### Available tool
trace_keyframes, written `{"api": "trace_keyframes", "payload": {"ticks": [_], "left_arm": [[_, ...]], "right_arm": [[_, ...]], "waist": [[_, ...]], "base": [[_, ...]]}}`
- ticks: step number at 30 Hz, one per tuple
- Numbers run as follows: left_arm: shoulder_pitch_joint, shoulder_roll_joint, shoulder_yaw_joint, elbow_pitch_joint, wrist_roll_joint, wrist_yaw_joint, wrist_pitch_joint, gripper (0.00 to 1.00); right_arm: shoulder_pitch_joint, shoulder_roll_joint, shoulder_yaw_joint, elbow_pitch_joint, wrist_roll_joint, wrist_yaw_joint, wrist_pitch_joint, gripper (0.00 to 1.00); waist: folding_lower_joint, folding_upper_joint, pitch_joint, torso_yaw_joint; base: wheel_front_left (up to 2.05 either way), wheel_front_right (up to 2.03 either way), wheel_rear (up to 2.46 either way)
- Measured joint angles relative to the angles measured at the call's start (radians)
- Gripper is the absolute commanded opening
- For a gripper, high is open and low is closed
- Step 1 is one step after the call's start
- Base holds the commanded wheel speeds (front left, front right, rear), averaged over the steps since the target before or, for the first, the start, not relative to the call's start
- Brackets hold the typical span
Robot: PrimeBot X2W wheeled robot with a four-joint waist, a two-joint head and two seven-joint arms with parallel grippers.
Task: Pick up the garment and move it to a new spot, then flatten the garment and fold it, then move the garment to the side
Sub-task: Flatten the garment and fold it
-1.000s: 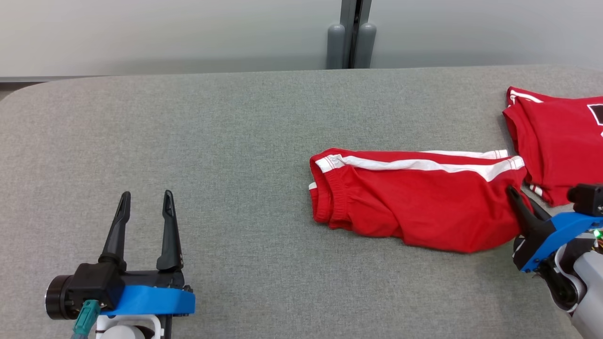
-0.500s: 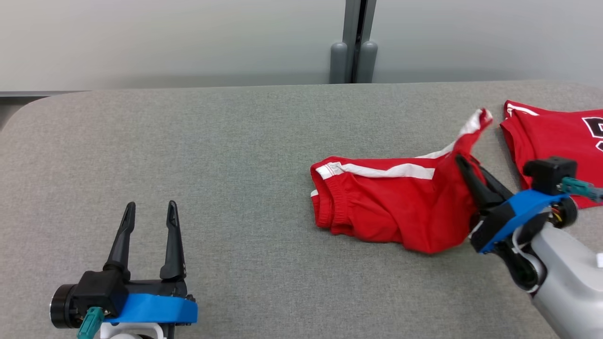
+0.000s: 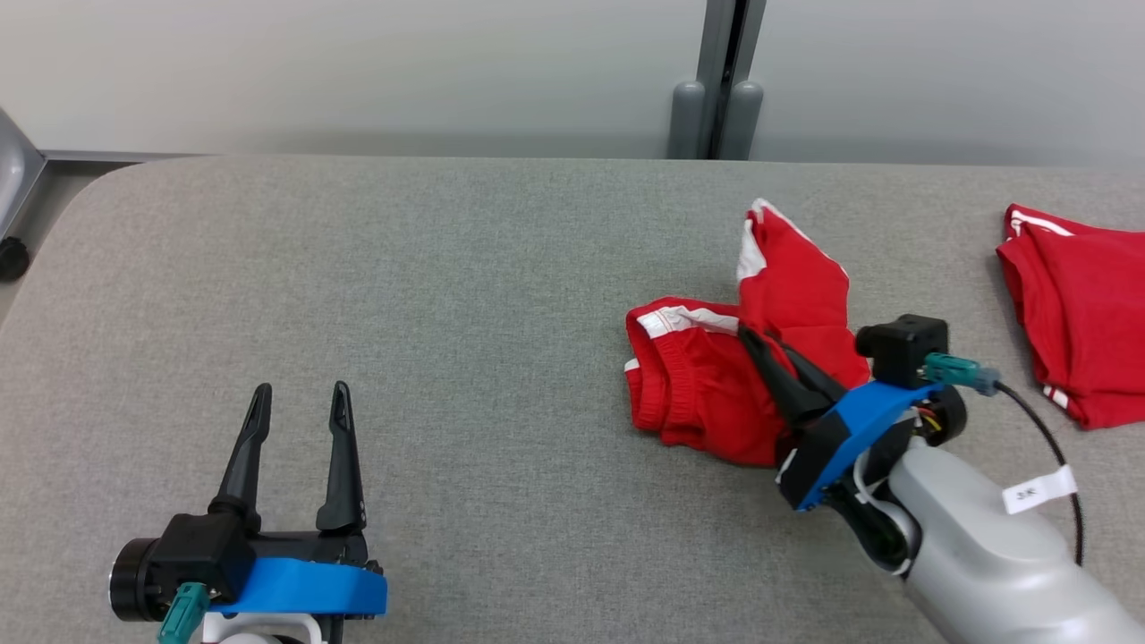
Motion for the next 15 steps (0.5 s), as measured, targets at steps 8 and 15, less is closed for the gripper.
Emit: {"api": "trace_keyframes", "payload": {"ticks": [8,15], "left_arm": [[-0.011,0.0,-0.018,0.0,-0.007,0.006,0.0,1.0],[-0.025,0.0,-0.026,0.003,-0.014,0.012,0.0,1.0]], "right_arm": [[-0.027,0.105,0.032,0.072,-0.013,0.0,0.0,0.0],[-0.028,0.124,0.056,0.074,-0.022,0.0,0.0,1.0]], "waist": [[0.0,0.0,0.026,0.02],[0.0,0.0001,0.038,0.023]], "base": [[0.0,0.0,0.0],[0.0,0.0,0.0]]}}
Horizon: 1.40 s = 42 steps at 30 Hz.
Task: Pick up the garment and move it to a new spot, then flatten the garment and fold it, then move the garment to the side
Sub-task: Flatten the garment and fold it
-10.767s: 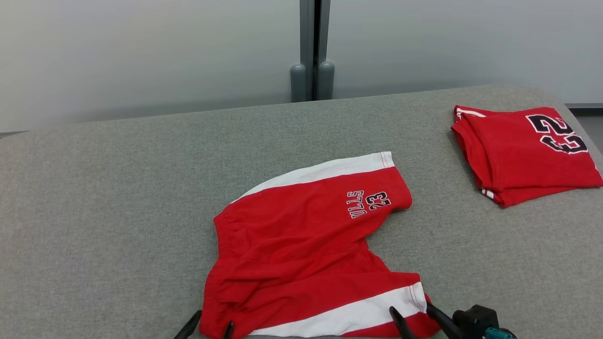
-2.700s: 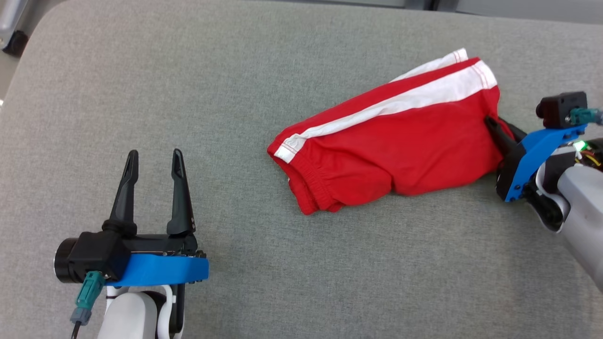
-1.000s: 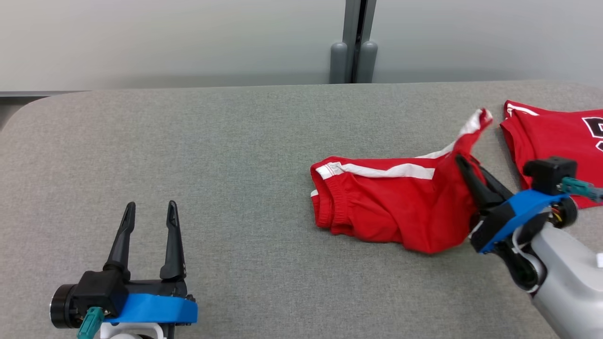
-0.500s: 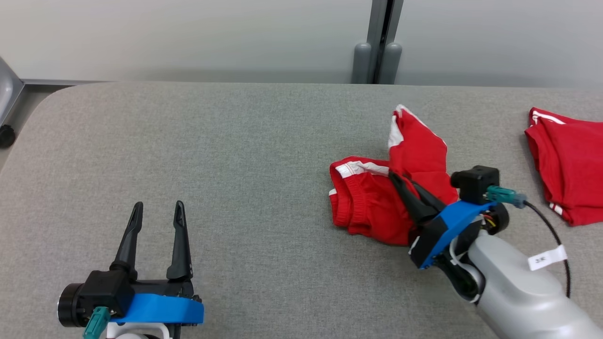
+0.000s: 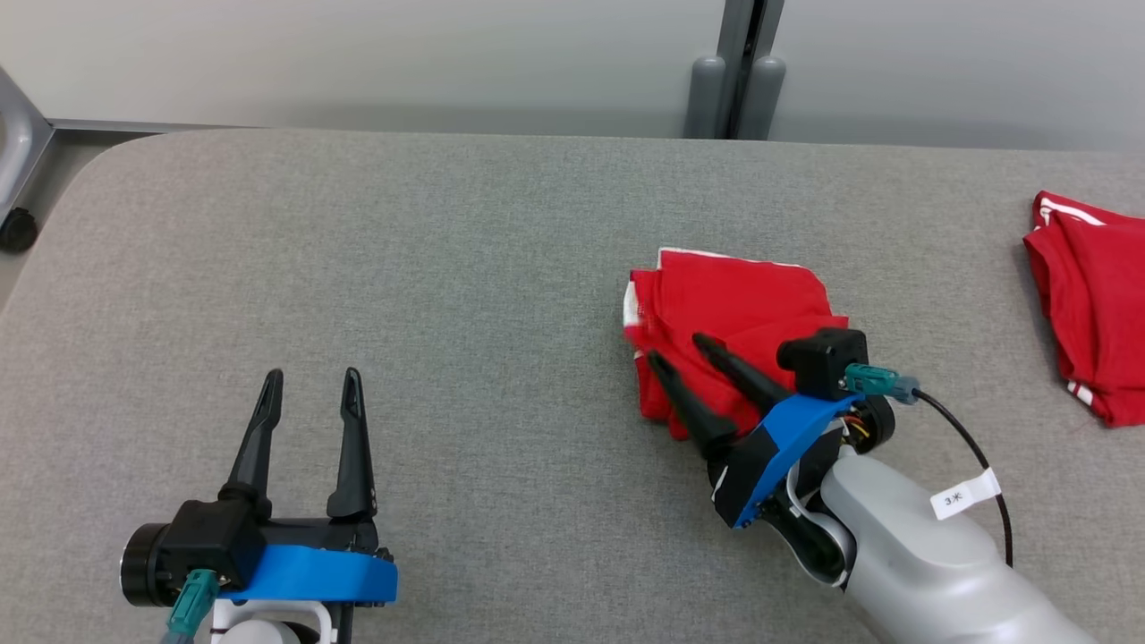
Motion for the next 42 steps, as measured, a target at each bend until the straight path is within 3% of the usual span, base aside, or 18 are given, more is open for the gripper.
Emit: {"api": "trace_keyframes", "payload": {"ticks": [5,12,22,32,42], "left_arm": [[0.002,0.0,0.0,0.007,0.0,0.002,0.0,1.0],[0.013,0.0,0.007,0.006,0.008,0.001,0.0,1.0],[0.032,0.0,0.018,0.006,0.018,-0.007,0.0,1.0],[0.067,-0.001,0.039,0.011,0.045,-0.006,0.0,1.0],[0.122,0.0,0.065,0.005,0.07,0.023,0.0,1.0]], "right_arm": [[0.026,-0.035,-0.073,-0.11,-0.053,0.0,0.0,1.0],[0.16,-0.096,-0.295,-0.286,-0.199,0.0,-0.001,1.0],[0.359,-0.097,-0.564,-0.454,-0.347,0.0,-0.001,1.0],[0.553,-0.018,-0.735,-0.567,-0.451,0.0,-0.001,1.0],[0.669,0.053,-0.805,-0.617,-0.531,0.0,-0.001,1.0]], "waist": [[0.0,0.0,-0.012,-0.018],[-0.0001,0.0,-0.043,-0.058],[-0.0002,-0.0001,-0.08,-0.118],[-0.0002,-0.0001,-0.116,-0.135],[-0.0002,-0.0001,-0.161,-0.142]], "base": [[0.0,0.0,0.0],[0.0,0.0,0.0],[0.0,0.0,0.0],[0.0,0.0,0.0],[0.0,0.0,0.0]]}}
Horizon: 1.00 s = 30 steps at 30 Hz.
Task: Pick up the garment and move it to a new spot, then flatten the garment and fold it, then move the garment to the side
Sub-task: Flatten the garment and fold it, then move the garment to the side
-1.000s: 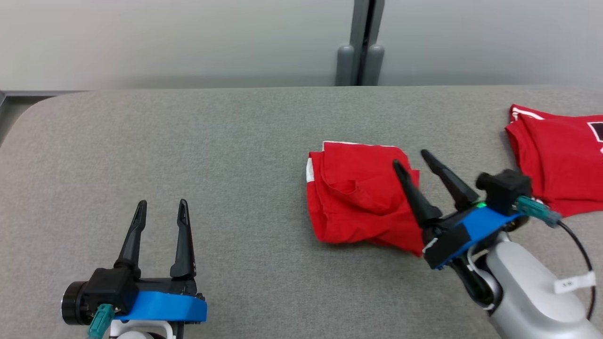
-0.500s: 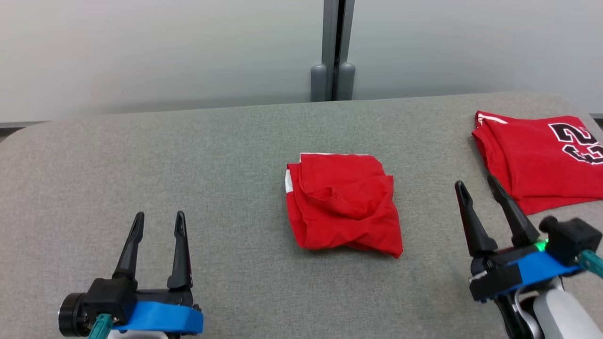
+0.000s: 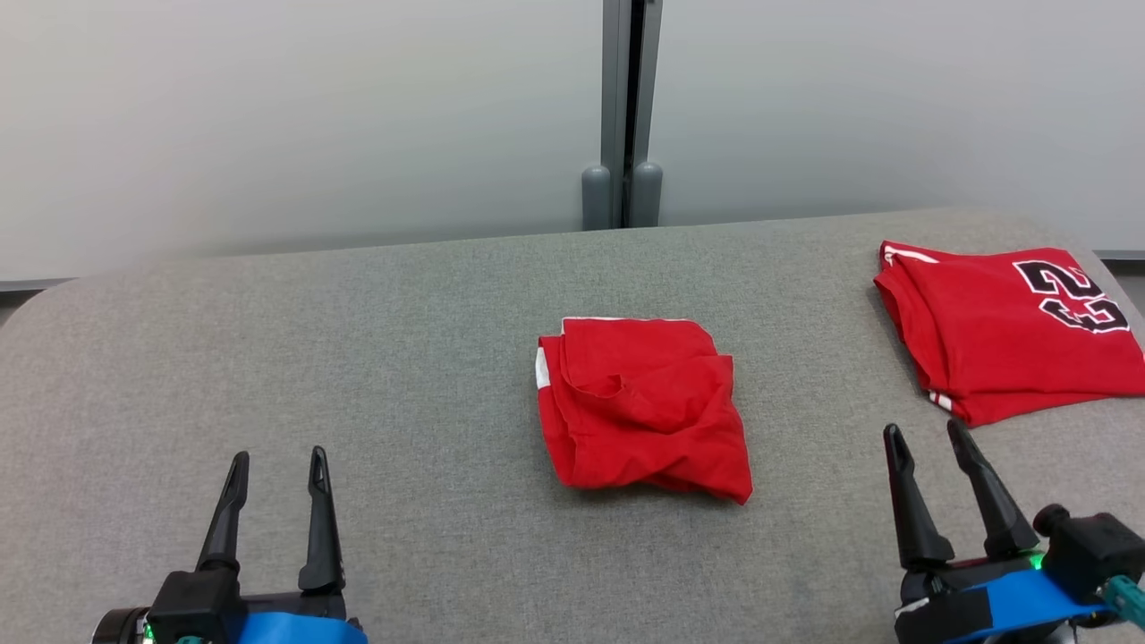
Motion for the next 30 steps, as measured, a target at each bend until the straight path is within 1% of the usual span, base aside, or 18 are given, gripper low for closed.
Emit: {"api": "trace_keyframes", "payload": {"ticks": [5,11,30], "left_arm": [[0.005,0.0,0.015,0.002,0.009,0.002,0.0,1.0],[0.008,0.0,0.028,0.005,0.012,0.005,0.0,1.0],[0.008,0.0,0.04,0.011,0.012,0.006,0.0,1.0]], "right_arm": [[0.028,0.029,-0.007,-0.012,-0.028,0.0,0.0,1.0],[0.042,0.045,-0.006,-0.014,-0.04,0.0,0.0,1.0],[0.048,0.049,-0.001,0.008,-0.049,0.0,0.0,1.0]], "waist": [[0.0001,0.0,-0.012,0.005],[0.0,0.0,-0.02,0.008],[0.0001,0.0002,-0.023,0.015]], "base": [[0.0,0.0,0.0],[0.0,0.0,0.0],[0.0,0.0,0.0]]}}
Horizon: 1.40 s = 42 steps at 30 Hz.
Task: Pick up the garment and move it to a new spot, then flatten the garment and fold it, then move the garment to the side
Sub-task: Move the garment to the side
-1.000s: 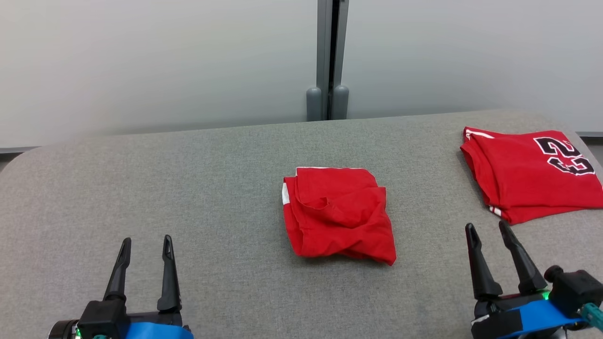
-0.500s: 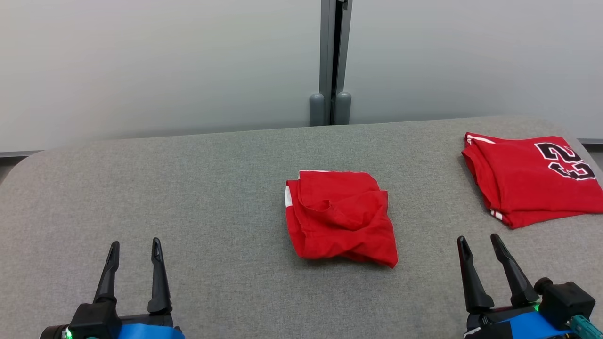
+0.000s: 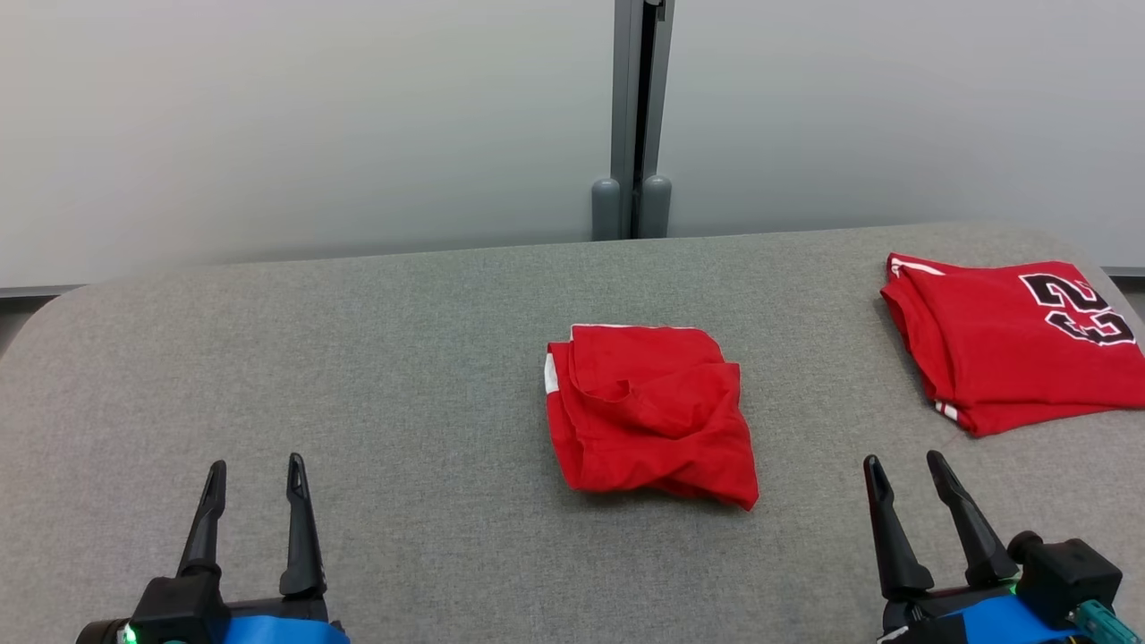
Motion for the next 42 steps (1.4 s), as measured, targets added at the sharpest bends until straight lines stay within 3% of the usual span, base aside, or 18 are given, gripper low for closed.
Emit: {"api": "trace_keyframes", "payload": {"ticks": [9,19,28,35,42], "left_arm": [[0.0,0.0,0.0,0.0,-0.003,0.001,0.0,1.0],[-0.03,0.0,-0.02,-0.001,-0.004,0.004,0.0,1.0],[-0.07,0.0,-0.053,-0.003,-0.017,0.019,0.0,1.0],[-0.109,0.0,-0.084,-0.005,-0.033,0.035,0.0,1.0],[-0.137,0.0,-0.112,-0.006,-0.046,0.047,0.0,1.0]], "right_arm": [[-0.023,-0.019,0.014,0.038,-0.004,0.0,0.0,1.0],[-0.31,-0.072,0.122,0.187,-0.028,0.0,0.0,1.0],[-0.547,-0.092,0.164,0.475,-0.024,0.0,0.016,1.0],[-0.632,-0.102,0.213,0.709,0.009,0.0,0.037,1.0],[-0.69,-0.099,0.268,0.864,0.05,0.0,0.044,1.0]], "waist": [[0.0,0.0,0.009,0.0],[0.0001,0.0,0.05,0.021],[0.0002,0.0001,0.117,0.066],[0.0002,0.0001,0.17,0.113],[0.0002,0.0001,0.222,0.15]], "base": [[0.0,0.0,0.0],[0.0,0.0,0.0],[0.0,0.0,0.0],[0.0,0.0,0.0],[0.0,0.0,0.0]]}}
